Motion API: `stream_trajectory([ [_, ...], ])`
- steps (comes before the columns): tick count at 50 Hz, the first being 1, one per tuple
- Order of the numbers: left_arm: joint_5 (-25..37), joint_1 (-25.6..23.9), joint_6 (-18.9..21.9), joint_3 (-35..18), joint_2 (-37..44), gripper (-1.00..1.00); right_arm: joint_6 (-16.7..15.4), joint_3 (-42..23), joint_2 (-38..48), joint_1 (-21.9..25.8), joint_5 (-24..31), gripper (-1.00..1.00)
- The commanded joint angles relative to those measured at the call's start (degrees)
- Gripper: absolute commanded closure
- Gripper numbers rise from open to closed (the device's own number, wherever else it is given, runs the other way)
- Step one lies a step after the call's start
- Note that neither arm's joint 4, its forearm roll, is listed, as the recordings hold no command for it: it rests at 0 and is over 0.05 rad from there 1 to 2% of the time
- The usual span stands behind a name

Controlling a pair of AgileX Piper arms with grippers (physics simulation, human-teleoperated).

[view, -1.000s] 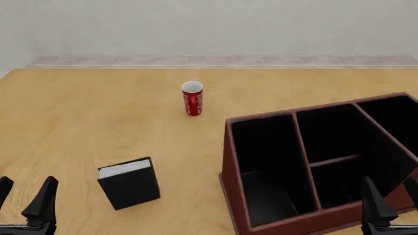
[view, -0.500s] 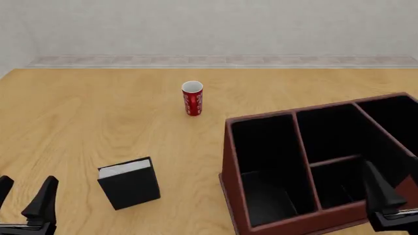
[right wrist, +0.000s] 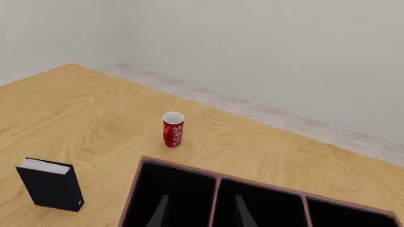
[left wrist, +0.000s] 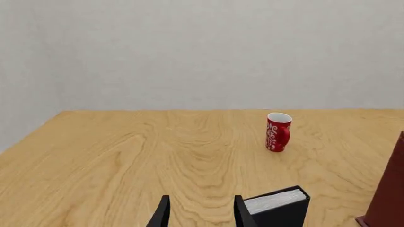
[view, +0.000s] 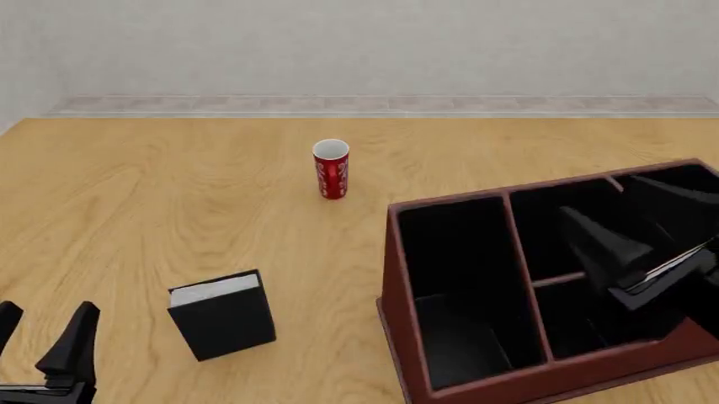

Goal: Pick up the book and place it in the left compartment of the caddy.

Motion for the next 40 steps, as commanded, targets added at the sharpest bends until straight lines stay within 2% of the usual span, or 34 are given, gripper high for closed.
stream_trajectory([
  [1,0.23,0.23,-0.02,-0.01,-0.19,-1.00,-4.82,-10.95,9.60,7.62,7.21,-1.00],
  [2,0.22,0.22,0.07,-0.04,-0.28,-1.00,-5.00,-12.10,10.27,7.07,8.08,-1.00],
  [5,0.19,0.22,0.03,0.03,-0.27,-1.00,-7.66,-17.27,13.56,10.20,11.96,-1.00],
  [7,0.18,0.22,0.05,0.04,-0.30,-1.00,-7.13,-19.50,14.69,10.55,13.38,-1.00],
  [13,0.27,0.23,-0.01,0.04,-0.30,-1.00,-10.28,-26.01,20.17,12.05,18.18,-1.00],
  [24,0.07,0.23,0.04,0.18,-0.30,-1.00,-12.24,-32.48,28.40,17.03,24.50,-1.00],
  [26,0.08,0.23,0.02,0.18,-0.28,-1.00,-12.88,-33.90,29.21,16.66,25.02,-1.00],
  [30,0.08,0.23,0.05,0.17,-0.30,-1.00,-12.54,-37.38,32.34,18.83,27.55,-1.00],
  [32,0.09,0.24,0.02,0.18,-0.27,-1.00,-13.20,-38.39,33.66,21.22,28.51,-1.00],
  [33,0.11,0.24,0.02,0.16,-0.28,-1.00,-12.42,-38.97,34.49,22.33,29.22,-1.00],
  [35,0.12,0.24,0.04,0.14,-0.31,-1.00,-15.42,-39.47,35.12,21.22,29.11,-1.00],
  [36,0.14,0.25,0.01,0.15,-0.30,-1.00,-14.01,-40.86,35.97,22.56,29.65,-1.00],
  [39,0.10,0.24,0.05,0.17,-0.33,-1.00,-13.97,-41.45,36.69,22.93,29.86,-1.00],
  [40,0.10,0.24,0.01,0.20,-0.30,-1.00,-11.17,-41.70,37.93,25.65,30.63,-1.00],
])
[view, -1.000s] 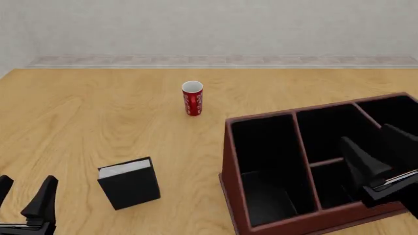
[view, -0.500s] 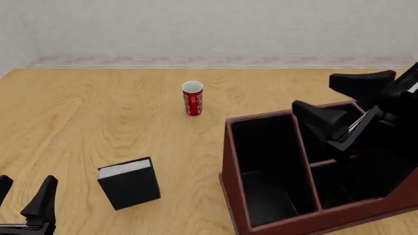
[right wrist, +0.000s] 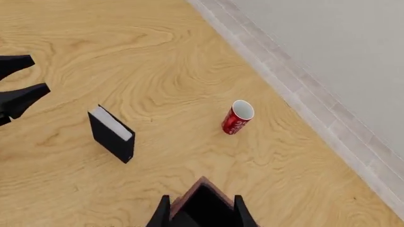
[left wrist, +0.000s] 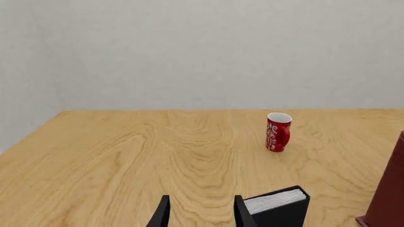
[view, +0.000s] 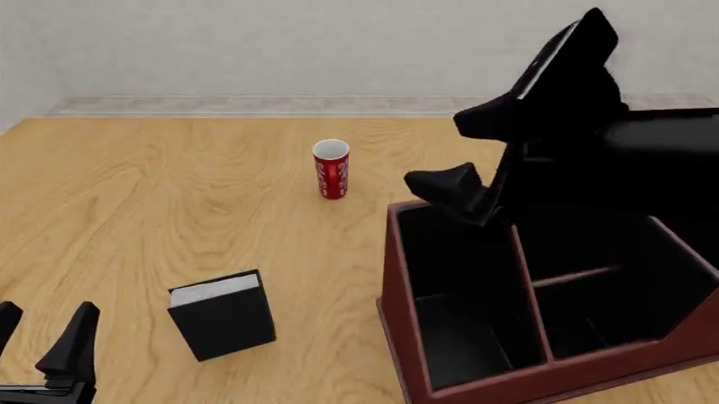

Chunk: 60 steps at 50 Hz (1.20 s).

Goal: Pick up the book and place it in the left compartment of the caddy.

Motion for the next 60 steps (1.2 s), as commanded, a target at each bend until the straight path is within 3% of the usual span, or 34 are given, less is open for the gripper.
stream_trajectory([
  [1,0.03,0.23,0.02,0.13,-0.20,-1.00,1.78,-5.51,6.96,6.64,4.33,-1.00],
  [2,0.01,0.23,0.02,0.15,-0.20,-1.00,0.63,-5.35,7.71,6.62,4.22,-1.00],
  [5,0.03,0.23,0.01,0.14,-0.19,-1.00,1.25,-6.05,9.03,7.46,4.69,-1.00],
  [6,0.02,0.23,0.02,0.14,-0.20,-1.00,-0.12,-6.57,9.74,7.61,5.10,-1.00],
  [9,0.03,0.23,0.01,0.13,-0.18,-1.00,0.60,-7.79,11.03,8.75,5.69,-1.00],
  [10,0.05,0.23,0.01,0.10,-0.17,-1.00,-2.01,-7.77,12.71,8.09,5.85,-1.00],
  [36,-0.11,0.23,0.00,0.31,-0.23,-1.00,-1.61,-13.35,24.17,13.45,5.45,-1.00],
  [60,-0.33,0.22,0.00,0.50,-0.19,-1.00,0.04,-16.36,30.35,14.70,3.29,-1.00],
])
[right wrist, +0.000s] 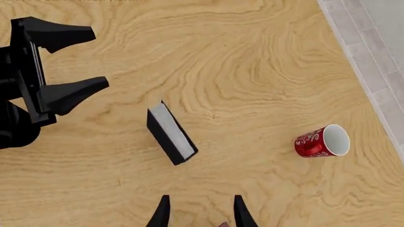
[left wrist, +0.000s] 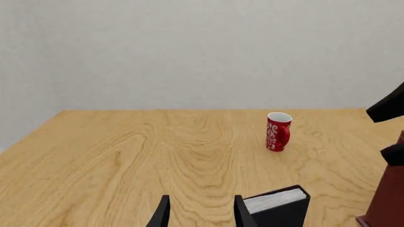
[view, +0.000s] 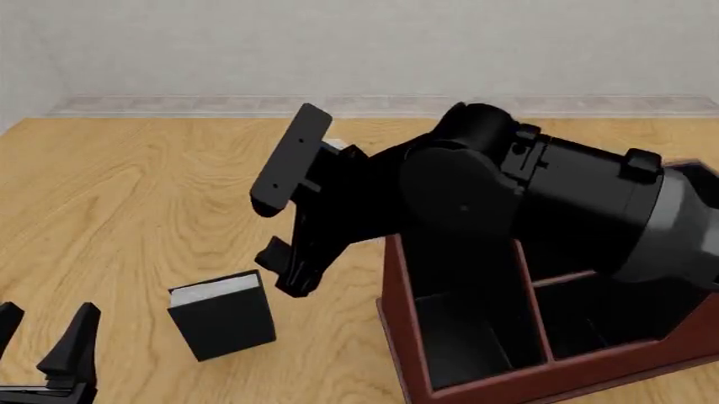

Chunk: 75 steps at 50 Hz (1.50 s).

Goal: Pick up the book and place it in the left compartment of the caddy.

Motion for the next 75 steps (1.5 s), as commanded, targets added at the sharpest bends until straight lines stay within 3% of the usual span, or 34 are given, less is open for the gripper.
stream_trajectory([
  [1,-0.02,0.22,0.02,0.14,-0.15,-1.00,1.08,-0.71,2.56,1.07,-1.27,-1.00],
  [24,-0.07,0.20,0.02,0.17,-0.14,-1.00,2.77,0.66,5.87,1.55,-4.48,-1.00],
  [31,-0.07,0.21,0.03,0.17,-0.14,-1.00,1.60,-0.55,6.99,1.09,-3.98,-1.00],
  [33,-0.07,0.20,0.03,0.17,-0.13,-1.00,-0.49,-0.79,7.59,0.75,-3.78,-1.00],
  [75,-0.07,0.20,0.05,0.17,-0.13,-1.00,-1.27,-2.00,10.43,2.26,-6.44,-1.00],
])
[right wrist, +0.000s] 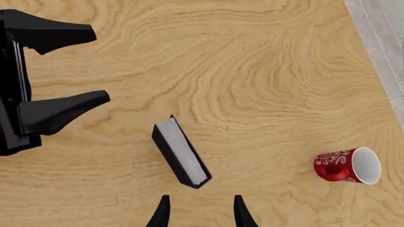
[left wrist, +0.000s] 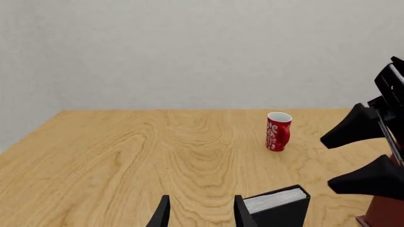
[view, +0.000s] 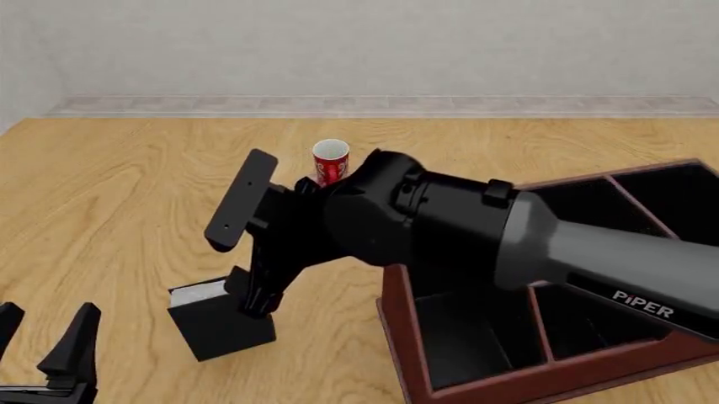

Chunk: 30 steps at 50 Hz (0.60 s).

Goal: Pick up the book and place it in the left compartment of the caddy.

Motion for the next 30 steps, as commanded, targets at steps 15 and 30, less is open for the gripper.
stream_trajectory([
  [15,0.09,0.23,0.02,0.07,-0.19,-1.00,0.28,1.22,2.80,0.31,-3.45,-1.00],
  [30,0.09,0.23,0.00,0.07,-0.19,-1.00,0.00,0.32,4.63,0.23,-3.96,-1.00],
])
